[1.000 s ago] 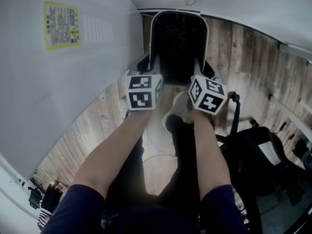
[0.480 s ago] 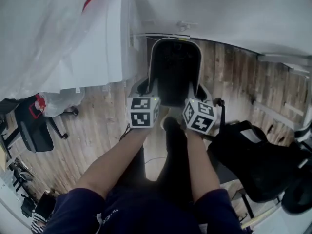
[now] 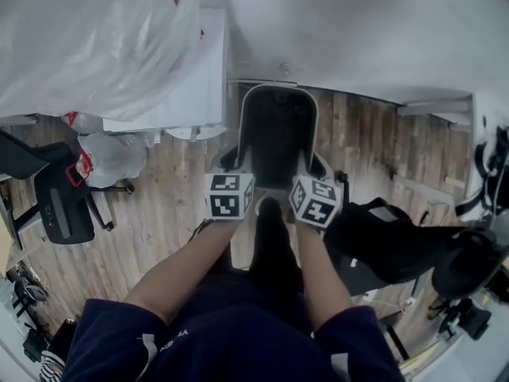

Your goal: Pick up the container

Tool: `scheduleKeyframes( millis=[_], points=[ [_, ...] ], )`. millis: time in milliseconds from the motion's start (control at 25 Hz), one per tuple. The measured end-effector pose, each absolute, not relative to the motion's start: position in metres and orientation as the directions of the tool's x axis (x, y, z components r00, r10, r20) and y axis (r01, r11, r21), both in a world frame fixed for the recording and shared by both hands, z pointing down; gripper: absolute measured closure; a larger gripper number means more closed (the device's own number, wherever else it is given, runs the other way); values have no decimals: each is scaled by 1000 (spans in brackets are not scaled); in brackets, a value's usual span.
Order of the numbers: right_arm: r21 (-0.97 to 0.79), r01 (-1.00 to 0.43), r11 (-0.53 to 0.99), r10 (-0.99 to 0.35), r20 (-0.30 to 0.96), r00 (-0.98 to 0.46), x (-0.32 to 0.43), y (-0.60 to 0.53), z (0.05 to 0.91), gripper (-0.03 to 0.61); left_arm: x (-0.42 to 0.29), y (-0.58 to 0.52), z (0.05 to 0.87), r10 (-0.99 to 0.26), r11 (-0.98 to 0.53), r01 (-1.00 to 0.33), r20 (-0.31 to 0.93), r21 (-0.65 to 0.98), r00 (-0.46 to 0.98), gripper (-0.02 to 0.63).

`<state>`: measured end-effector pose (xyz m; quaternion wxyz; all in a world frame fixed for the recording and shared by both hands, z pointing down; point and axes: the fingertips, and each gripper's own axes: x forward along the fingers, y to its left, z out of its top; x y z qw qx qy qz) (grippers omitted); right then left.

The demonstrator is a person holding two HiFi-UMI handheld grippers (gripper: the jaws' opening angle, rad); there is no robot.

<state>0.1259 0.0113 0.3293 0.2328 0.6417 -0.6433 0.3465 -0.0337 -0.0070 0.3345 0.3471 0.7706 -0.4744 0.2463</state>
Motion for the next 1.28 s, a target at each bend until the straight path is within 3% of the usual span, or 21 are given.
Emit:
scheduleKeyframes(
  millis=[640,1280],
  points=[
    [-150,-988,-23,-718,690,-88,106,22,216,506,-54,14,223,-610,-299,-902,665,310,431,551],
    [-147,-988,-43,-723,687,-71,100,23,208,505,-61,6,209,-624,-323,-894,640,309,447,551]
  ],
)
